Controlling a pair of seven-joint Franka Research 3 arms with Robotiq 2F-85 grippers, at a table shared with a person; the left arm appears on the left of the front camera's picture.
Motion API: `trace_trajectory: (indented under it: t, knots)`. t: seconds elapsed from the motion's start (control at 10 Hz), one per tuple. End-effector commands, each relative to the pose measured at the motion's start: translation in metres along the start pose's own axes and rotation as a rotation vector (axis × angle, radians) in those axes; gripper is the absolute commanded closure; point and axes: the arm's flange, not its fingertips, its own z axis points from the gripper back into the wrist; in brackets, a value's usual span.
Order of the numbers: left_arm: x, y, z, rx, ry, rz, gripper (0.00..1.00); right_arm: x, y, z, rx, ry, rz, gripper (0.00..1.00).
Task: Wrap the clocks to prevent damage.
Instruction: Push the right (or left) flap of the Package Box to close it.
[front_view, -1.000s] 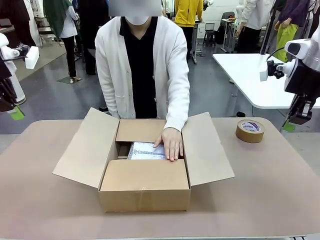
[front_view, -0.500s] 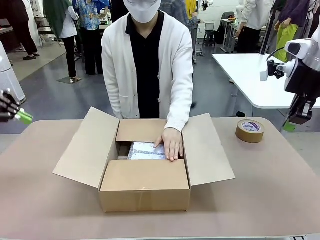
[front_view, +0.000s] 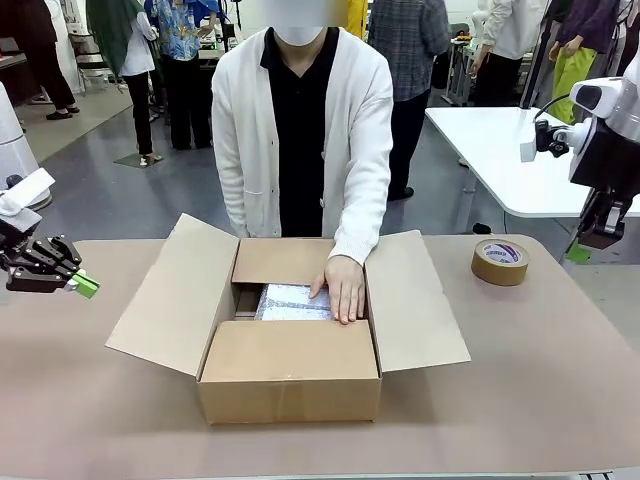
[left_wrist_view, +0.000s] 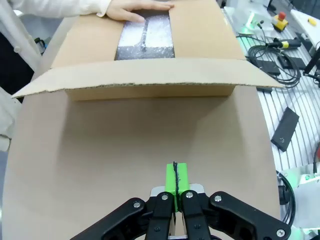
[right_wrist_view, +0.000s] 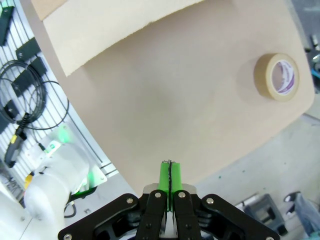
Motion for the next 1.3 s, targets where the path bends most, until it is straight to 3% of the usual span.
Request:
trace_trajectory:
  t: [0.0,0.1,0.2,0.4,0.6,0.9,1.2]
  knots:
    - [-0.008,-0.009,0.006,-0.011,-0.074,-0.045,0.99,0.001,-0.001,-0.001,-0.001,-0.010,0.002,0.99]
    - [-0.008,-0.009,0.006,-0.011,-0.074,-0.045,0.99,0.001,-0.001,-0.001,-0.001,-0.010,0.002,0.99]
    - [-0.002,-0.003,0.002,-0.006,-0.013,-0.008,0.99,0.001,-0.001,-0.001,-0.001,-0.010,0.002,0.99]
    - [-0.020,0.039,-0.027,-0.159,-0.138,0.025,0.99,0.001,-0.001,-0.001,-0.001,-0.010,0.002,0.99]
    - [-0.037,0.048,-0.052,-0.151,-0.241,0.068,0.99,0.001,-0.001,-0.001,-0.001,-0.010,0.002,0.99]
    - [-0.037,0.064,-0.081,-0.229,-0.285,0.045,0.99,0.001,-0.001,-0.001,-0.001,-0.010,0.002,0.99]
    - [-0.015,0.062,-0.107,-0.227,-0.417,-0.009,0.99,0.001,-0.001,-0.001,-0.001,-0.010,0.002,0.99]
